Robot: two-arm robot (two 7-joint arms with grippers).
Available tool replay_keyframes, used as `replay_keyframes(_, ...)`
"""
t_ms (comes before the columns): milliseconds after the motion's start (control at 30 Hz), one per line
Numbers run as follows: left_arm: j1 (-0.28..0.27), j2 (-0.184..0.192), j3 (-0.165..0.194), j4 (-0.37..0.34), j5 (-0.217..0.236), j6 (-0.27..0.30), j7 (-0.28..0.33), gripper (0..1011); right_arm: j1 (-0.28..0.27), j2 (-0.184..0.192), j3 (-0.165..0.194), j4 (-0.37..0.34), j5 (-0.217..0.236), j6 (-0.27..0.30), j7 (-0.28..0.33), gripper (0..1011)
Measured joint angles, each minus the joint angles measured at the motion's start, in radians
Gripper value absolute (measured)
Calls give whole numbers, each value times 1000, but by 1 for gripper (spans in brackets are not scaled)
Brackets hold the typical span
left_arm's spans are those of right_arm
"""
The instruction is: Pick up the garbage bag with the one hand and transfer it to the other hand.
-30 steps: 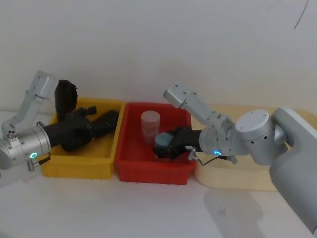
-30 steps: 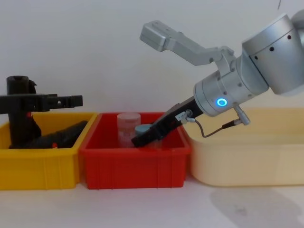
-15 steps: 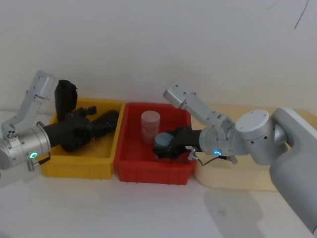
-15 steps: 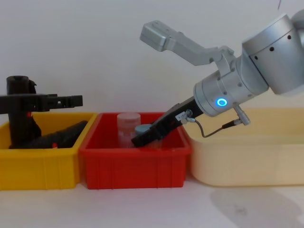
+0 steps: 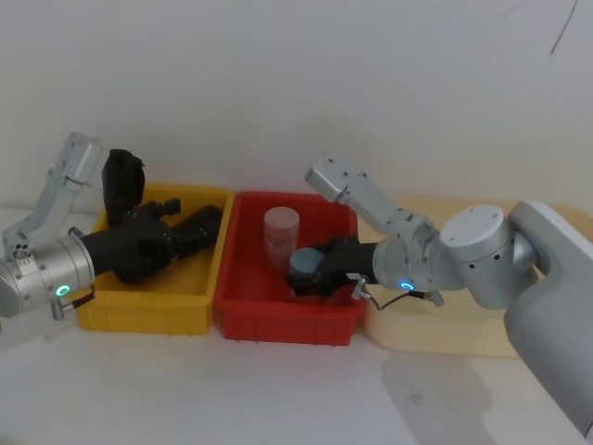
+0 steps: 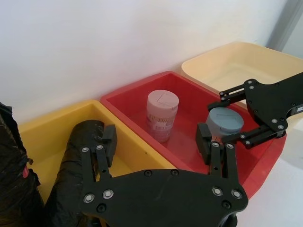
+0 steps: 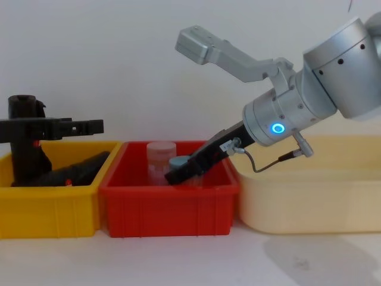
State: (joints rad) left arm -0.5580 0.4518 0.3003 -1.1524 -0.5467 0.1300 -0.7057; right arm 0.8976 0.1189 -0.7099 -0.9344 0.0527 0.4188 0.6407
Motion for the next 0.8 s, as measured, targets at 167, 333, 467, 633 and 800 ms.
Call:
replay_keyframes(167, 0, 0, 0, 0, 0, 0, 0, 1001, -2, 0, 3, -1, 1, 0, 1, 709)
replay_keyframes(333, 0, 0, 0, 0, 0, 0, 0, 1001, -9, 4, 14, -15, 14, -3, 5, 709)
replay_keyframes(467, 0, 0, 0, 0, 0, 0, 0, 1001, -20, 10, 32, -40, 32, -7, 6, 709)
replay_keyframes(633, 0, 0, 0, 0, 0, 0, 0, 1001, -40, 22, 63, -91, 64, -8, 6, 709)
replay_keyframes(800, 0, 0, 0, 0, 0, 0, 0, 1001, -64, 37, 103, -157, 100, -7, -2, 709)
